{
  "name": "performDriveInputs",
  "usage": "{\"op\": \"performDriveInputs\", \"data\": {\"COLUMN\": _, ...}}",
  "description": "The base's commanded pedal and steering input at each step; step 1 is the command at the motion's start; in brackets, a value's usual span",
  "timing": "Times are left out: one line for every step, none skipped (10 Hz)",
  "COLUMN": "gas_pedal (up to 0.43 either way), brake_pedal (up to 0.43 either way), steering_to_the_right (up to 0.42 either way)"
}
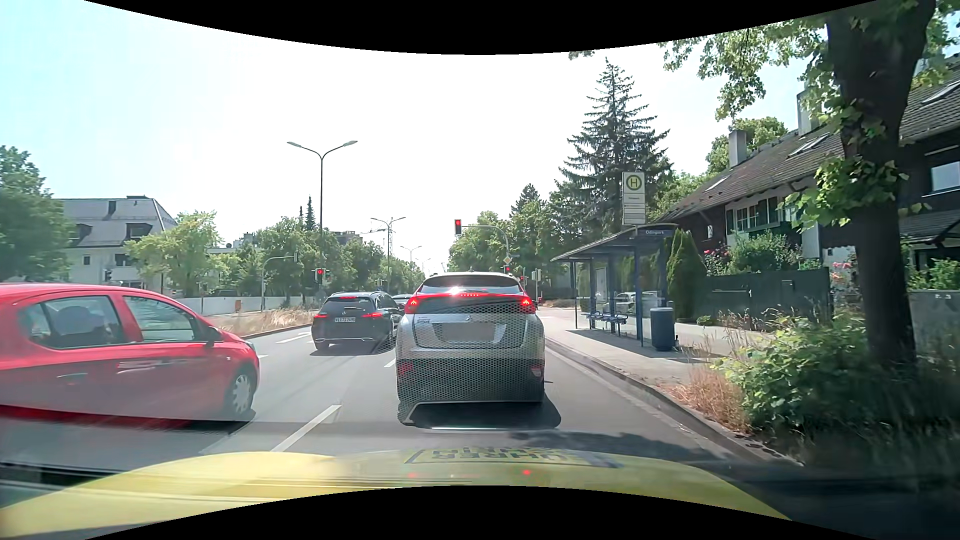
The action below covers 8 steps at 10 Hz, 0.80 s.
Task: Follow the waypoints while adhering to traffic rules and regulations
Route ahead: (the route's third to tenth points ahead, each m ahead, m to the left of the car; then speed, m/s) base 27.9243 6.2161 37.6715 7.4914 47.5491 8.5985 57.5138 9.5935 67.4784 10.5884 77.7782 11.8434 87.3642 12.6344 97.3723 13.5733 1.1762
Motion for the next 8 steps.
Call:
{"op": "performDriveInputs", "data": {"gas_pedal": 0.000, "brake_pedal": 0.165, "steering_to_the_right": -0.006}}
{"op": "performDriveInputs", "data": {"gas_pedal": 0.000, "brake_pedal": 0.165, "steering_to_the_right": -0.007}}
{"op": "performDriveInputs", "data": {"gas_pedal": 0.000, "brake_pedal": 0.165, "steering_to_the_right": -0.006}}
{"op": "performDriveInputs", "data": {"gas_pedal": 0.000, "brake_pedal": 0.165, "steering_to_the_right": -0.007}}
{"op": "performDriveInputs", "data": {"gas_pedal": 0.000, "brake_pedal": 0.165, "steering_to_the_right": -0.007}}
{"op": "performDriveInputs", "data": {"gas_pedal": 0.000, "brake_pedal": 0.165, "steering_to_the_right": -0.007}}
{"op": "performDriveInputs", "data": {"gas_pedal": 0.000, "brake_pedal": 0.165, "steering_to_the_right": -0.007}}
{"op": "performDriveInputs", "data": {"gas_pedal": 0.000, "brake_pedal": 0.165, "steering_to_the_right": -0.007}}
